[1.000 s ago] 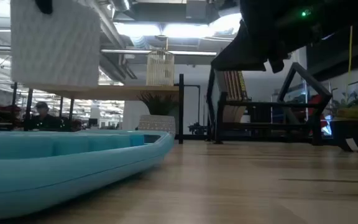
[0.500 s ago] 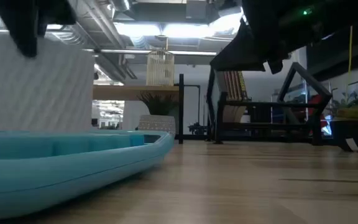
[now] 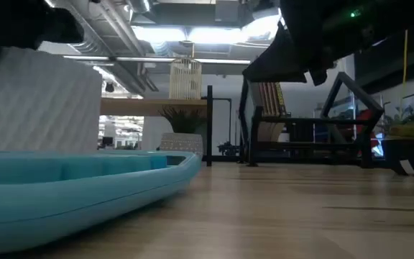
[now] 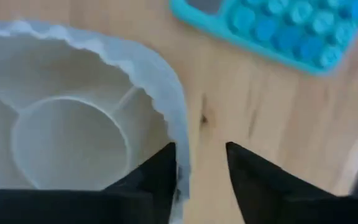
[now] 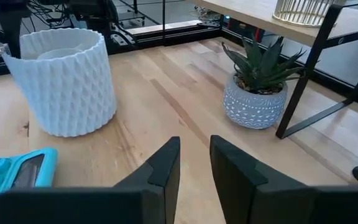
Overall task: Stock shelves
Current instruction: Put the white pen holder on the shelf
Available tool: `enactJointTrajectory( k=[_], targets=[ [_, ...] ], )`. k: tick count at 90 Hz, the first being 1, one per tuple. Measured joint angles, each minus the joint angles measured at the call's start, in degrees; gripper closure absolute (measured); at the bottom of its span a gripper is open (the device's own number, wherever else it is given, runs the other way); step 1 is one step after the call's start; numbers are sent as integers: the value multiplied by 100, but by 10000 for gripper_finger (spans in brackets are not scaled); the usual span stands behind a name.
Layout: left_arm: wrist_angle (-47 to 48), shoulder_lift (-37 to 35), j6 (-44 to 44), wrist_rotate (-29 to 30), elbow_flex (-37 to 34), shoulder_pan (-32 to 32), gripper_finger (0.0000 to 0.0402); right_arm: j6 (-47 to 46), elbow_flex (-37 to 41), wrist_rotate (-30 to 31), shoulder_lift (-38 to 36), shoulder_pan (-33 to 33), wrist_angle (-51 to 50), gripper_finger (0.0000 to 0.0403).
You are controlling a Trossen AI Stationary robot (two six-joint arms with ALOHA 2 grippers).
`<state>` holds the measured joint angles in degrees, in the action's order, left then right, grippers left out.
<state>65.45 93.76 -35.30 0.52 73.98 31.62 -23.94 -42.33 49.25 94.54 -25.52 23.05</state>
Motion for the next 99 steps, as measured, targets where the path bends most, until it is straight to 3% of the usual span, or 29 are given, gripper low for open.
enactJointTrajectory(
  k=[15, 28, 48, 66, 99],
  targets=[
    [897, -2, -70, -176, 454, 29, 244, 0, 0, 0, 0, 0, -3, 331],
    [1481, -7, -88, 134, 834, 176, 245, 0, 0, 0, 0, 4, -2, 331],
    [1414, -7, 381, 871, 864, 651, 247, 0, 0, 2, 23, 4, 24, 331],
    [1314, -7, 92, 1755, 734, 1126, 247, -49, -2, -6, 107, 4, -16, 331],
    [696, 0, -357, 1737, 113, 1118, 247, -125, -4, -35, 140, 2, 91, 331]
  ],
)
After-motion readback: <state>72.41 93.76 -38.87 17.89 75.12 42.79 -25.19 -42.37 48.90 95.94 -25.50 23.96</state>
